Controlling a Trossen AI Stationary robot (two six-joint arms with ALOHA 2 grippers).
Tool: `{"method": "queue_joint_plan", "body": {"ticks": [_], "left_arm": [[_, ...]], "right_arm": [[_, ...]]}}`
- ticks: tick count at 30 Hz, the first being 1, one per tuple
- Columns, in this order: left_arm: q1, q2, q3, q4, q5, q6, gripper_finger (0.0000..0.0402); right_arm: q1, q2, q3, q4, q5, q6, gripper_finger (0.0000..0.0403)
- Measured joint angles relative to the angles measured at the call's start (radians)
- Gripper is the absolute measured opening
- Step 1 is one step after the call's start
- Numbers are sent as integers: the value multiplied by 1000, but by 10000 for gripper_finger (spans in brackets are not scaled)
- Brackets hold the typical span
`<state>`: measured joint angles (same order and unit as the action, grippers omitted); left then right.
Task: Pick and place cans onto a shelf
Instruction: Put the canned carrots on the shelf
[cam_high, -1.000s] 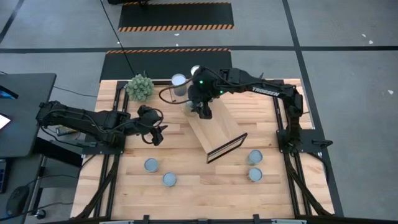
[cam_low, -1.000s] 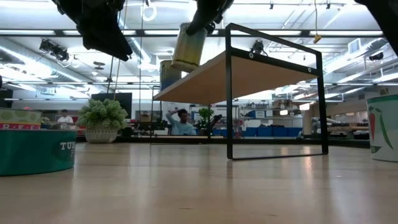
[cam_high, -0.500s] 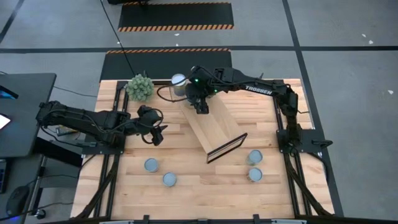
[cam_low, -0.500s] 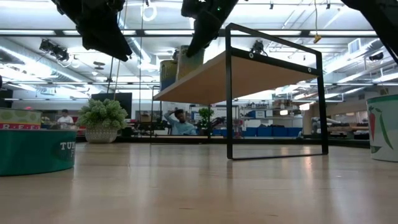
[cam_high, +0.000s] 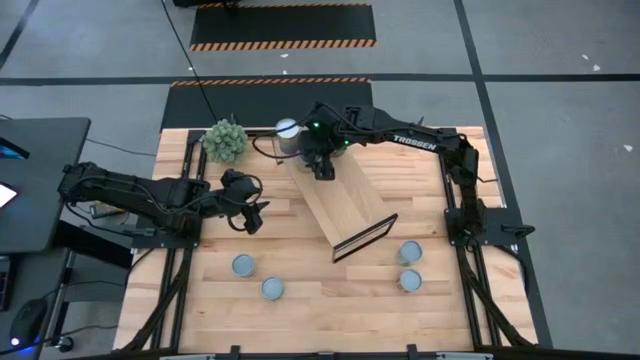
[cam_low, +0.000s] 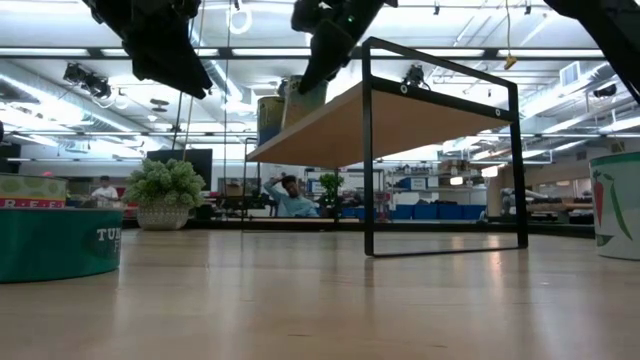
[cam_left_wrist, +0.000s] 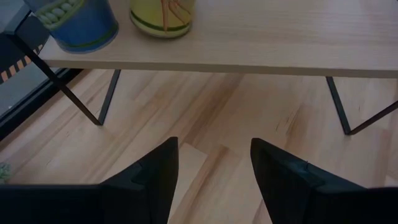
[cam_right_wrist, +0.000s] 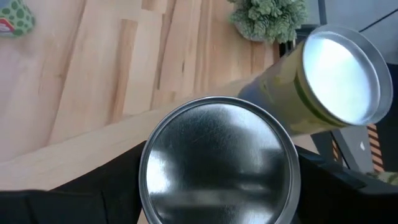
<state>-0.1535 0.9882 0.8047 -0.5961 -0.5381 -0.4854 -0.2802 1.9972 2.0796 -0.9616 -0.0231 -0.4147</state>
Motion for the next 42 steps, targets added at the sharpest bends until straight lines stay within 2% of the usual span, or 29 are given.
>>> {"method": "queue_joint_plan", "body": {"ticks": [10,26,29,33,40,42], "left_arm": [[0,0,0,0,1,0,206],[0,0,0,0,13,1,206],[0,0,0,0,12,1,206],[0,0,0,0,12,8,206],[0,0,0,0,12,27,206],[0,0,0,0,12,27,206]], "right_arm": [[-15,0,0,12,-4,3,366],[14,-18,0,68,25,3,370],[32,-46,0,38,67,2,370],[58,-69,1,-9,208,-30,366],[76,-69,-1,-158,267,-90,362],[74,-69,-18,-146,293,-101,362]]}}
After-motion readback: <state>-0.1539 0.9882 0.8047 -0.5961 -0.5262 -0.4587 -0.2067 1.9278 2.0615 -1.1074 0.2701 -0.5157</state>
